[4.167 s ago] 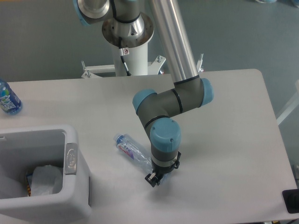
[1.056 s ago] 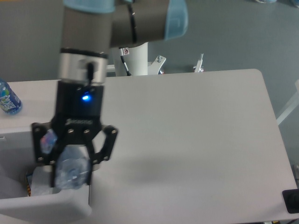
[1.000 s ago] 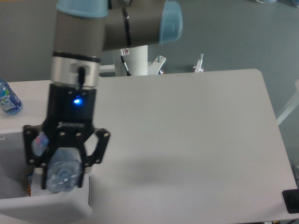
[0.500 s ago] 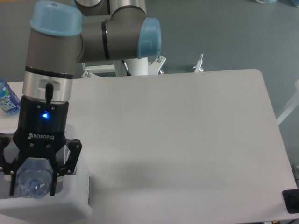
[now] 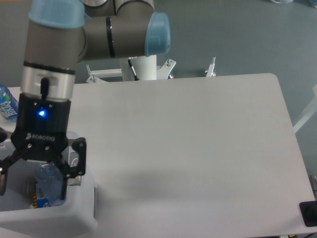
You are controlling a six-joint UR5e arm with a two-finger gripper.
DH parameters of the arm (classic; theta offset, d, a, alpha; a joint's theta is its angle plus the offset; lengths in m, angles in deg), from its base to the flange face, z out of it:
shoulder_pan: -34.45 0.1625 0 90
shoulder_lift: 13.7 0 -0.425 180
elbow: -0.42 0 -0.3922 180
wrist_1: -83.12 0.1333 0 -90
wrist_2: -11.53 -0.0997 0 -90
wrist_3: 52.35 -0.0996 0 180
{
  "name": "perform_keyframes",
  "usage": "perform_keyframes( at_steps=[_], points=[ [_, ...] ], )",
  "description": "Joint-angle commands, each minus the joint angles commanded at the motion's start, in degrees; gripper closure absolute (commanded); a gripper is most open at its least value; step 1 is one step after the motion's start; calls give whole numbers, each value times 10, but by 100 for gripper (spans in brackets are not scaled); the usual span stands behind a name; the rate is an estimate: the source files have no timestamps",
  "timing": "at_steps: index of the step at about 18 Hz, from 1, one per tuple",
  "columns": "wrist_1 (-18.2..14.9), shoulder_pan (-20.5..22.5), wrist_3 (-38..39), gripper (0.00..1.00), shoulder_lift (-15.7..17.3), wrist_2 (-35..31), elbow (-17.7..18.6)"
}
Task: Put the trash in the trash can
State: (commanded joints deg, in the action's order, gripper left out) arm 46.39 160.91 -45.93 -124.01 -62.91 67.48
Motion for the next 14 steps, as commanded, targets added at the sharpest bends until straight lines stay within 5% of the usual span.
perform_keyframes(
  at_steps=[6, 14],
  points=[
    [-16, 93, -132, 0, 19, -18, 0],
    [-192, 149, -416, 0, 76, -104, 33]
  ],
)
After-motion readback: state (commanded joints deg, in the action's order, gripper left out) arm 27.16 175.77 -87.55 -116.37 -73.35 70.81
